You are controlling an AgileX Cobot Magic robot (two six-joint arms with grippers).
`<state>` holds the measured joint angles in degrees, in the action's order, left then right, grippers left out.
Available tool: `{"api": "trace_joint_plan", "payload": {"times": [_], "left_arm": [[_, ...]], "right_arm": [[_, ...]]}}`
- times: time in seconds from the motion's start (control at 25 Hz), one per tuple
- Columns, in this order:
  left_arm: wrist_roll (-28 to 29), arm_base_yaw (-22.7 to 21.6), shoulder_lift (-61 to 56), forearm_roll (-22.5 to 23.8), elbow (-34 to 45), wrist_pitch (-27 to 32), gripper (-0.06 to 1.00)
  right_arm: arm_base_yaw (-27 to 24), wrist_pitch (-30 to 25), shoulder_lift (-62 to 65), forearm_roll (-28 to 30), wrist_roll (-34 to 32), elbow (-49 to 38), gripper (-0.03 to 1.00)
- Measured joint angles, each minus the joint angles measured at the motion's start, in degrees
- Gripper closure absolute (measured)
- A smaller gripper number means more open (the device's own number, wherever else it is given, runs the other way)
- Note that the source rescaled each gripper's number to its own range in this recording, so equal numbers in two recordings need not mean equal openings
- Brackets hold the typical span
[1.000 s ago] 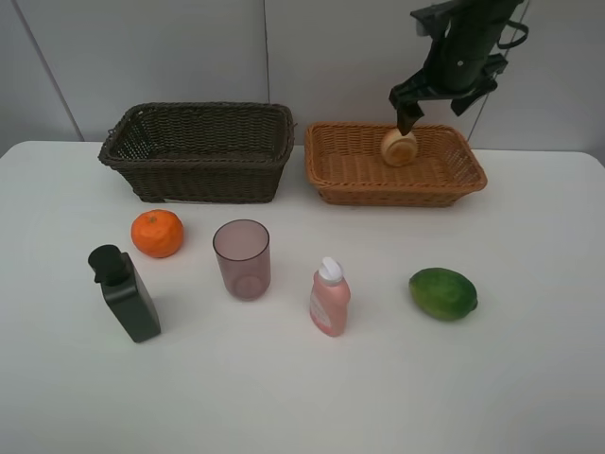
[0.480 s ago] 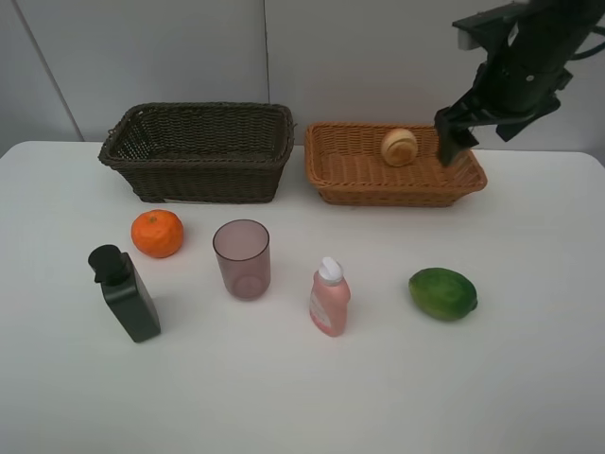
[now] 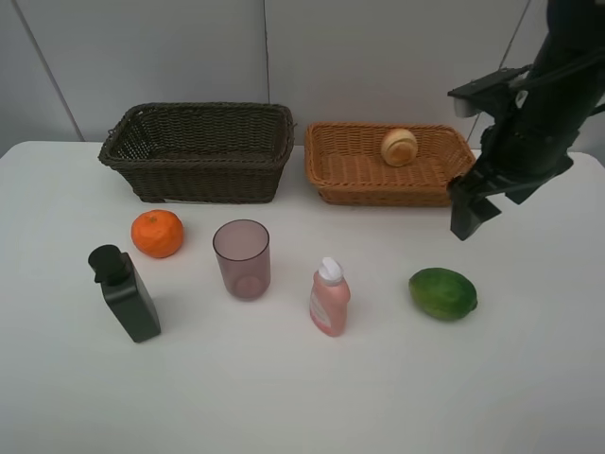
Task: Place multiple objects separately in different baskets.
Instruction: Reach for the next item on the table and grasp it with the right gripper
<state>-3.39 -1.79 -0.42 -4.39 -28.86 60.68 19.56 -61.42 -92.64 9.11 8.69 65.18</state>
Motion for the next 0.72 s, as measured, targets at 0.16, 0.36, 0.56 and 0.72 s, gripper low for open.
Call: {"api": "trace_joint_plan", "payload": {"times": [0.16,0.36,0.56,0.72], "left_arm": [[0.0,0.0,0.0,0.0,0.0,0.0,0.10],[0.0,0.0,0.0,0.0,0.0,0.0,0.10],[0.0,0.0,0.0,0.0,0.0,0.0,0.10],[0.0,0.0,0.0,0.0,0.0,0.0,0.10]], "right_arm": [[2.6,1.0,0.0,-3.5,5.5,-1.8,-0.03],[3.1,4.8,0.0,-4.4,9.3,-5.8,-0.03],[3.1,9.8,0.0,-4.4,14.0,-10.9,-0.03],[3.1,13.8,0.0,-4.4,15.1,-12.8,-0.03]]}}
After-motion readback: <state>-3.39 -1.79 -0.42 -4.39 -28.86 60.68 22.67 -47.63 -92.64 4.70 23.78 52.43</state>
